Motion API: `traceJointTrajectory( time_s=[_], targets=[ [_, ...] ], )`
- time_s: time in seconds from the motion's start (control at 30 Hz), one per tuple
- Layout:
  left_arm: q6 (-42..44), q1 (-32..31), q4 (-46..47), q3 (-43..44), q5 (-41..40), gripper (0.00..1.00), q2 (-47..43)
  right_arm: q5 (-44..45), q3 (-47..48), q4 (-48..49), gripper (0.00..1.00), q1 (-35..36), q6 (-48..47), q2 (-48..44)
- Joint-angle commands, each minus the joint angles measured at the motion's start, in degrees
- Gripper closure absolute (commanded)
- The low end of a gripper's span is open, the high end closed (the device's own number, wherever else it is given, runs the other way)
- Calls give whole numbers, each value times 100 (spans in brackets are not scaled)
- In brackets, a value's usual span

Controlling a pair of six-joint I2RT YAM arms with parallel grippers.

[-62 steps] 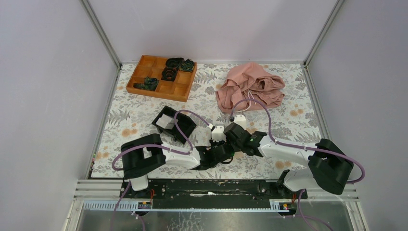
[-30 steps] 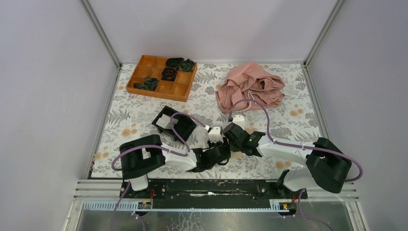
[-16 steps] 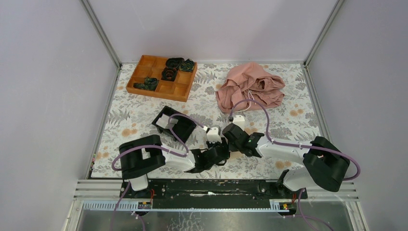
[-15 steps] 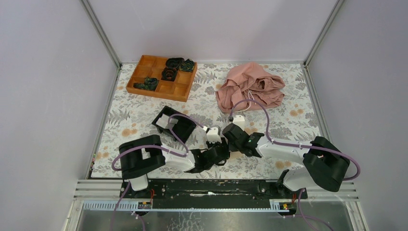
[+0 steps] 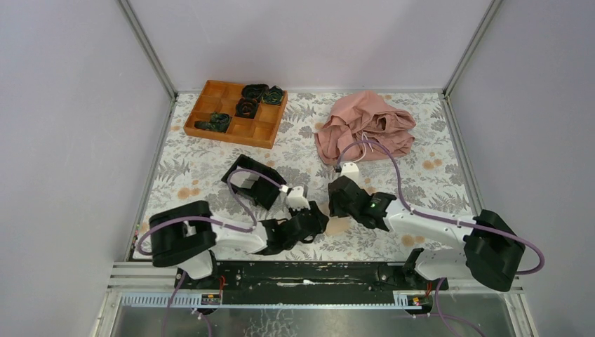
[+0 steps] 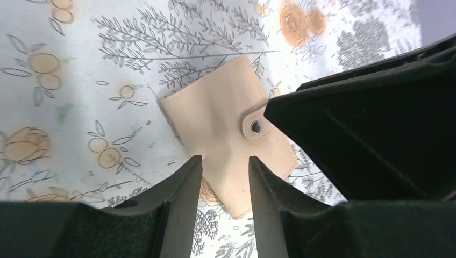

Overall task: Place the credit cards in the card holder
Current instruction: Close the card holder at the center of the board, then reset both arms

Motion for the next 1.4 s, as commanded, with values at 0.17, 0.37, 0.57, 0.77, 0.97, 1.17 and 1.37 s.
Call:
traceJointTrajectory(
  time_s=[0.17,0.37,0.57,0.77,0.97,1.17,1.37],
  targets=[
    [429,-45,-52,-423,-628,52,-1378,541,383,-372,49,51,-333,-670],
    [1088,-79,-1126,-162,-1552,50,-2228,2129,177,-556,21,49,-482,-1447],
    [1322,-78,-2199,-109,-2874,34,-3454,3476,-141,-517,3,42,-669,-2280],
    [284,-59,-3936,124,-4244,0,-3896,4050,-255,-650,0,41,-206,-2735],
    [-2079,-37,-5954,44,-5228,0,-3981,4664,-420,-717,1,42,409,-2566],
    [-2532,9,-6377,-77,-5614,0,-3887,5057,-18,-1689,0,48,1442,-1767],
    [-2536,54,-6656,21,-5743,0,-3546,5068,129,-2159,0,46,1915,-1173]
  ],
)
